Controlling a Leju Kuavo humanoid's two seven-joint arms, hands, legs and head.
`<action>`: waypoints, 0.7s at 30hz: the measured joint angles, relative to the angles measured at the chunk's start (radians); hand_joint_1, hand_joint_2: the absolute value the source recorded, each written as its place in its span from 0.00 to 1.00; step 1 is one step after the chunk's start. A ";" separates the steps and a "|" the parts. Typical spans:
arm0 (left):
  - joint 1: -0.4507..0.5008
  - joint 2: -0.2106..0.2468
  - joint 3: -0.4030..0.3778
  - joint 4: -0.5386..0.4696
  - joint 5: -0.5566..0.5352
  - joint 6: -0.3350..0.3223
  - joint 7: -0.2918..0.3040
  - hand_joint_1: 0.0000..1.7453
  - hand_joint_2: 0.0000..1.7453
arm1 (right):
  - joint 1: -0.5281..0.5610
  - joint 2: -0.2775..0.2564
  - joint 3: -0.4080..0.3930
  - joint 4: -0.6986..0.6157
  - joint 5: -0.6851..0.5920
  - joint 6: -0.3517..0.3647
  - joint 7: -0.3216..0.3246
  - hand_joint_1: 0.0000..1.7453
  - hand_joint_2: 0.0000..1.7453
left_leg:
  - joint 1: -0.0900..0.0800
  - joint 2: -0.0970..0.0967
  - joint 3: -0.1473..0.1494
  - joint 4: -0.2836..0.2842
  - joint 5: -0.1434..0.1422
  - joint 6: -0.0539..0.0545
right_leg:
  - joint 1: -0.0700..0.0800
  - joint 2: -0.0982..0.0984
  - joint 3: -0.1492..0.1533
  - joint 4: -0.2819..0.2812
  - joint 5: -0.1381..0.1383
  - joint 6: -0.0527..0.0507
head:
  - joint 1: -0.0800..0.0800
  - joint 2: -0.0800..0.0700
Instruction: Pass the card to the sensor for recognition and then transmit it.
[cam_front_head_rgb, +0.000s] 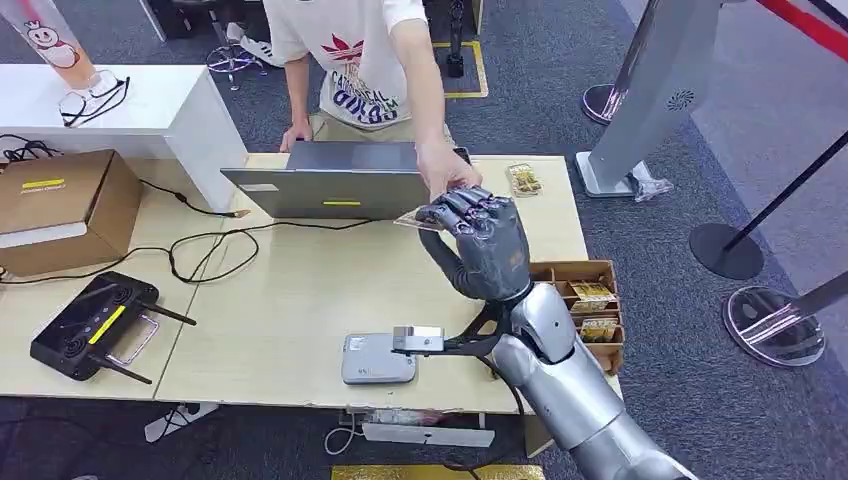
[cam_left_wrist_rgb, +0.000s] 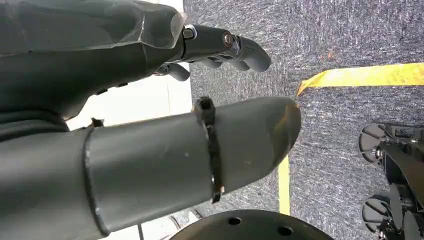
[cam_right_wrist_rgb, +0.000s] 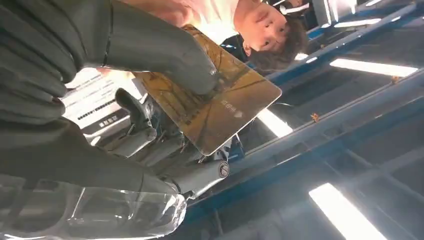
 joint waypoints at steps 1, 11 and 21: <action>0.000 0.000 0.000 0.000 0.000 0.000 0.000 0.00 0.00 | 0.000 0.000 0.000 0.000 -0.002 0.000 -0.001 0.91 1.00 | 0.000 0.000 0.000 0.000 0.000 0.000 | 0.000 0.000 0.000 0.000 0.000 0.000 | 0.000 0.000; 0.000 0.000 0.000 0.000 -0.008 0.000 -0.002 0.00 0.00 | -0.001 0.000 0.004 0.010 -0.120 0.005 -0.018 1.00 1.00 | 0.000 0.000 0.000 0.000 0.000 0.000 | 0.000 0.000 0.000 0.000 0.000 0.000 | 0.000 0.000; 0.000 0.004 0.001 0.000 -0.009 -0.009 -0.002 0.00 0.00 | -0.006 0.000 0.028 -0.003 -0.429 0.179 -0.070 1.00 1.00 | 0.000 0.000 0.000 0.000 0.000 0.000 | 0.000 0.000 0.000 0.000 0.000 0.000 | 0.000 0.000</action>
